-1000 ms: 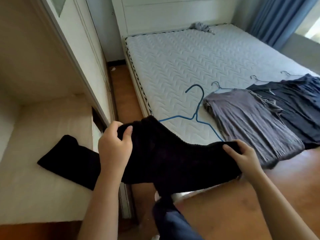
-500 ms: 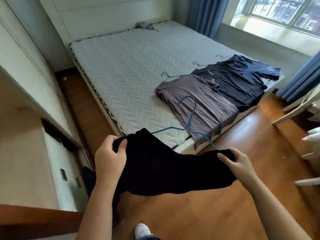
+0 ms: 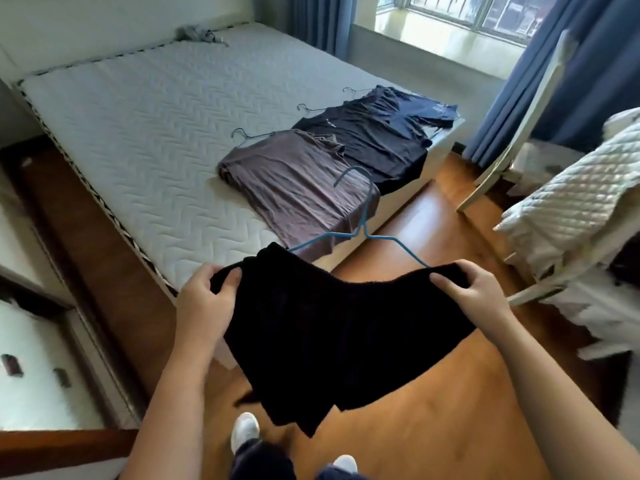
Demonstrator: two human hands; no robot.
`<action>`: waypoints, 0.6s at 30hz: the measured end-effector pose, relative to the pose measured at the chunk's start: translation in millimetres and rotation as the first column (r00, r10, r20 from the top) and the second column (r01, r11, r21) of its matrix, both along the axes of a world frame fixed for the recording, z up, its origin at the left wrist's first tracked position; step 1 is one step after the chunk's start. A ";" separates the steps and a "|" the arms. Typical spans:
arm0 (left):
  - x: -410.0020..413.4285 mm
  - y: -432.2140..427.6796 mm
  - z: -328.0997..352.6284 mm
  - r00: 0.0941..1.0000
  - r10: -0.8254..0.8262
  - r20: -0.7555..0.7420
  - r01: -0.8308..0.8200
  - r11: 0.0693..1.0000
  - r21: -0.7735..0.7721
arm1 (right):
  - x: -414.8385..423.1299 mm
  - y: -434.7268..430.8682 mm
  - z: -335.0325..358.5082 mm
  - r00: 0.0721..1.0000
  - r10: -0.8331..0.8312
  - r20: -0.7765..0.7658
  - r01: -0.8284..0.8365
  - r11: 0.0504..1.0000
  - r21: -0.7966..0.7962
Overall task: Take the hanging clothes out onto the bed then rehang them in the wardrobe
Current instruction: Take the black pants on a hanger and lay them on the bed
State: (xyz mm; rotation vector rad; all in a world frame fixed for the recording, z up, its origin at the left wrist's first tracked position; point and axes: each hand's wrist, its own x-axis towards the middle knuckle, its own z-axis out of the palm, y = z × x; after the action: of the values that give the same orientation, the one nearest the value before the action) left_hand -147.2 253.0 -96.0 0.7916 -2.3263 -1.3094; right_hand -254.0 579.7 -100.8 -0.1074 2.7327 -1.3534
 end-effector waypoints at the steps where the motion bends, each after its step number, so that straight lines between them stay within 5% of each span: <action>1: -0.6 0.0 1.2 1.000 0.009 -0.002 -0.009 1.000 0.003 | -8.1 -0.6 2.3 1.000 0.019 -0.002 -0.019 1.000 0.000; 18: -93.0 -110.8 -27.2 0.946 0.320 -0.055 -0.312 0.942 0.124 | -216.3 -164.7 20.2 0.911 0.402 -0.093 -0.393 0.914 0.101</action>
State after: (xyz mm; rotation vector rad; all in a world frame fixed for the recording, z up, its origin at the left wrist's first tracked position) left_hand -240.2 142.2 -123.2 1.0821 -1.9784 -1.3097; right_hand -470.2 415.0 -80.6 -0.7142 2.6440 -1.1499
